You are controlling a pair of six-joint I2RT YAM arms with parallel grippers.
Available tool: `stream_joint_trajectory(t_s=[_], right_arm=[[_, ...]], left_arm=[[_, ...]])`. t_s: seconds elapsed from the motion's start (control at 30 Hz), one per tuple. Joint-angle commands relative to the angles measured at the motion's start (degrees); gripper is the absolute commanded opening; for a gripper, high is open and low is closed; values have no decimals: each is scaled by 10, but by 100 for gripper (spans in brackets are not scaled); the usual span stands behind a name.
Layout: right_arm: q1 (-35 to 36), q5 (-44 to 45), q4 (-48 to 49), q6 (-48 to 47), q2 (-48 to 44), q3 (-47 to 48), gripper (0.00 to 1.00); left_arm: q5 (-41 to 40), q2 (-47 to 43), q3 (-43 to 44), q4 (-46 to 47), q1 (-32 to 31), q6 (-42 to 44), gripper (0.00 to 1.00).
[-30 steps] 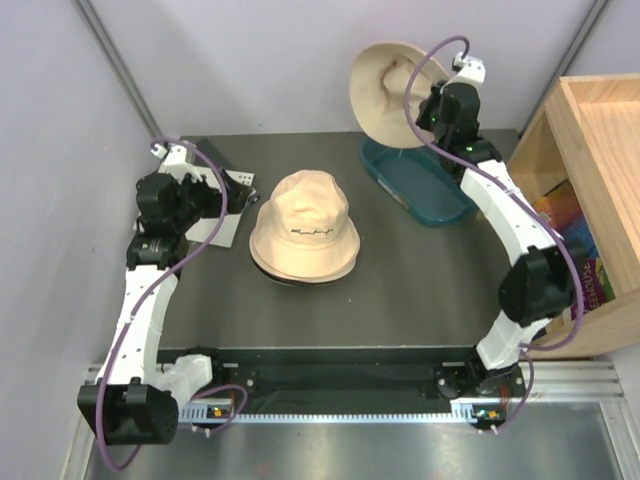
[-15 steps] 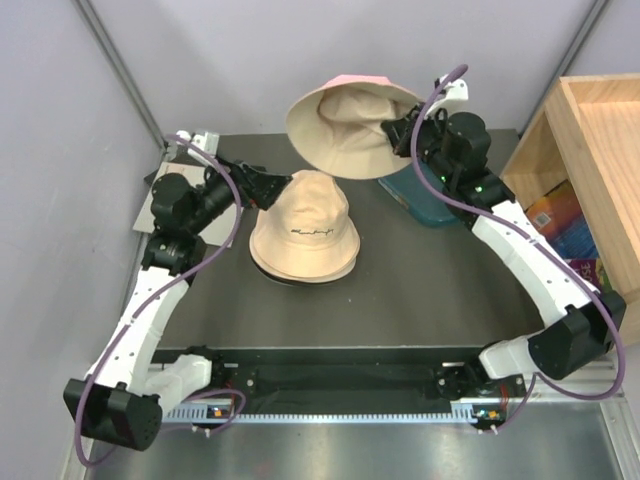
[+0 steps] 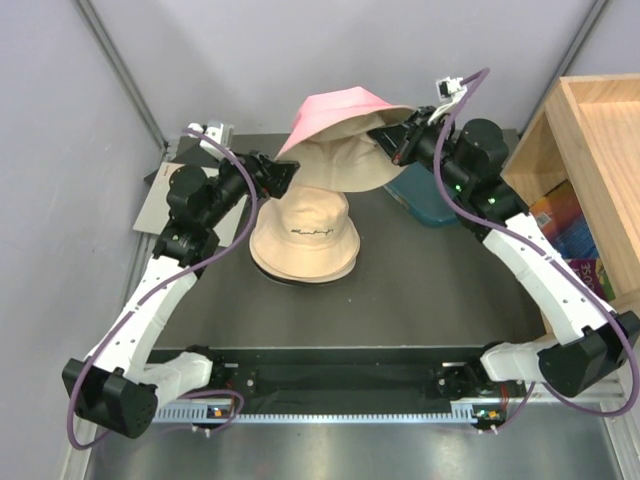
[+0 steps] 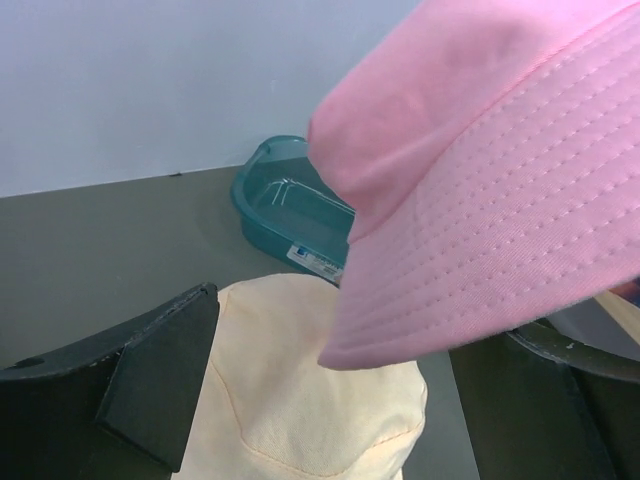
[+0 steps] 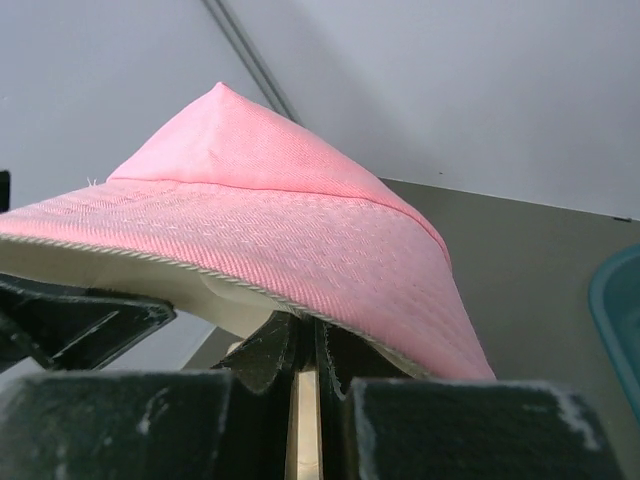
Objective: Stack the hats
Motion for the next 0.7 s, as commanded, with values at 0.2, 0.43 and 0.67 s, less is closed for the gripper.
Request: stream_joint_trajectory(t_s=[0.2, 0.43, 0.67], right_arm=[[8, -75, 48, 31, -31, 13, 0], [8, -81, 56, 39, -6, 23, 2], [8, -120, 103, 82, 30, 11, 64]], left_arm=[[24, -5, 3, 163, -24, 27, 35], [-15, -42, -9, 171, -28, 49, 0], [-105, -36, 71, 63, -29, 113, 0]])
